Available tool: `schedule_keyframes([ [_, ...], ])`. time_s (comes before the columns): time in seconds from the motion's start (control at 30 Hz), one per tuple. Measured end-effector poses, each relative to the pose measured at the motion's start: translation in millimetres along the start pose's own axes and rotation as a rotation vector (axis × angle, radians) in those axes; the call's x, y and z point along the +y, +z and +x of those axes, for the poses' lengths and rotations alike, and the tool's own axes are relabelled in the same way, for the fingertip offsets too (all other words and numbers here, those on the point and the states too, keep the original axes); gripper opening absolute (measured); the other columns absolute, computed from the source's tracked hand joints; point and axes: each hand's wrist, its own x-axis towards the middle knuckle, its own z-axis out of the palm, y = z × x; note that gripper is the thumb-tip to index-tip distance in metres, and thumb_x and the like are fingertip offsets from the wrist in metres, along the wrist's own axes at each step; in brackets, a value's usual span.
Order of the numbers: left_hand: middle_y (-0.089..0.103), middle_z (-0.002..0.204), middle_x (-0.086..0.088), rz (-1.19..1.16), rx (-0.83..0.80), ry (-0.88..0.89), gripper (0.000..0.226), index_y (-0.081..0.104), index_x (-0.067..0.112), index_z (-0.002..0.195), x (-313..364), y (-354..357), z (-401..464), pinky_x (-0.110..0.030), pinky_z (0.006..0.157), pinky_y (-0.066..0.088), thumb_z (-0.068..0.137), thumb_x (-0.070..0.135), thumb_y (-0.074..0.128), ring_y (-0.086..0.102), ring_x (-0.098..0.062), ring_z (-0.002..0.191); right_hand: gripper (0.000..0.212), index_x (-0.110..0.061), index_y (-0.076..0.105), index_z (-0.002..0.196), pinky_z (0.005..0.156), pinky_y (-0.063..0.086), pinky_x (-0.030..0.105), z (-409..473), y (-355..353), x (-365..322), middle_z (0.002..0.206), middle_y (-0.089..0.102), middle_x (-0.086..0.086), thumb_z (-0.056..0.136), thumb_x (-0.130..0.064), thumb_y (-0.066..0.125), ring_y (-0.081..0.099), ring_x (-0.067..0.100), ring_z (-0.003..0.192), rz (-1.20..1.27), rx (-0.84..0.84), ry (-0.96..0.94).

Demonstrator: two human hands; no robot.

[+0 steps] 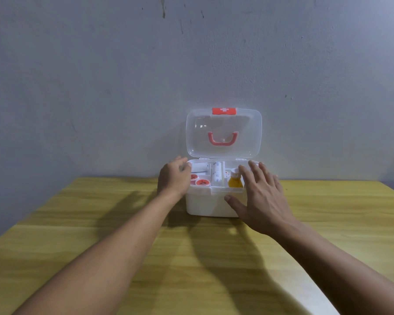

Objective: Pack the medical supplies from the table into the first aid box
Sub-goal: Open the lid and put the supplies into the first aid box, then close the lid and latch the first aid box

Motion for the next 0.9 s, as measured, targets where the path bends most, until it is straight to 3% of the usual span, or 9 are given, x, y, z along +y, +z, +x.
schedule_keyframes([
  [0.1,0.048,0.143,-0.009,0.271,-0.086,0.160,0.052,0.055,0.011,0.123,3.1,5.6,4.9,-0.051,0.111,0.031,0.092,0.047,0.034,0.036,-0.027,0.139,0.076,-0.024,0.019,0.149,0.119,0.009,0.054,8.9,-8.7,-4.9,0.161,0.014,0.005,0.085,-0.060,0.041,0.003,0.026,0.150,0.045,0.005,0.007],
  [0.17,0.030,0.156,-0.005,0.445,-0.199,0.152,0.069,0.040,0.014,0.139,3.1,10.3,8.1,-0.058,0.116,0.017,0.090,0.059,0.025,0.019,-0.022,0.147,0.073,-0.021,0.022,0.149,0.119,0.011,0.053,26.0,-17.4,-6.7,0.160,0.018,0.006,0.084,-0.051,0.037,0.008,0.026,0.149,0.108,0.040,0.013],
  [0.27,0.004,0.163,-0.001,0.584,-0.331,0.104,0.081,0.016,0.013,0.152,4.1,14.5,9.2,-0.056,0.119,0.001,0.091,0.066,0.022,-0.002,-0.020,0.151,0.060,-0.012,0.033,0.143,0.113,0.025,0.050,68.9,-32.1,-6.2,0.152,0.033,0.011,0.089,-0.033,0.048,0.024,0.030,0.142,0.117,0.163,-0.005],
  [0.4,-0.003,0.164,0.000,0.670,-0.404,0.068,0.086,0.009,0.012,0.153,7.1,13.1,10.0,-0.056,0.119,-0.002,0.089,0.069,0.020,-0.007,-0.020,0.150,0.053,-0.008,0.040,0.136,0.106,0.033,0.046,128.8,-48.9,-5.3,0.142,0.043,0.013,0.089,-0.027,0.055,0.037,0.033,0.131,-0.006,0.274,-0.051],
  [0.6,0.001,0.163,-0.005,0.682,-0.396,0.080,0.088,0.010,0.009,0.153,9.1,13.4,10.1,-0.052,0.120,0.003,0.089,0.068,0.021,0.001,-0.023,0.150,0.050,-0.012,0.042,0.137,0.102,0.037,0.047,174.1,-54.2,-7.9,0.136,0.052,0.013,0.092,-0.027,0.058,0.044,0.033,0.127,-0.140,0.163,-0.070],
  [0.73,-0.003,0.164,-0.002,0.663,-0.395,0.058,0.088,0.003,0.014,0.153,9.5,13.1,7.7,-0.055,0.119,0.000,0.088,0.071,0.019,-0.001,-0.024,0.151,0.033,-0.012,0.057,0.125,0.087,0.045,0.045,175.4,-57.5,-9.5,0.122,0.056,0.014,0.095,-0.025,0.055,0.052,0.033,0.109,-0.141,0.270,-0.110],
  [0.83,-0.025,0.159,-0.002,0.468,-0.328,-0.012,0.095,-0.023,0.019,0.148,11.1,11.3,7.8,-0.052,0.118,-0.009,0.085,0.073,0.023,-0.016,-0.022,0.149,0.030,-0.014,0.064,0.119,0.082,0.048,0.045,157.5,-69.2,-12.3,0.116,0.060,0.013,0.095,-0.029,0.053,0.054,0.033,0.103,-0.120,0.274,-0.159],
  [0.9,-0.030,0.157,-0.001,0.188,-0.235,-0.053,0.091,-0.026,0.019,0.147,11.3,5.2,7.8,-0.052,0.118,-0.010,0.088,0.068,0.024,-0.015,-0.022,0.149,0.029,-0.014,0.067,0.115,0.078,0.050,0.043,136.7,-79.6,-12.6,0.111,0.062,0.012,0.095,-0.031,0.053,0.057,0.032,0.098,-0.133,0.270,-0.222],
])
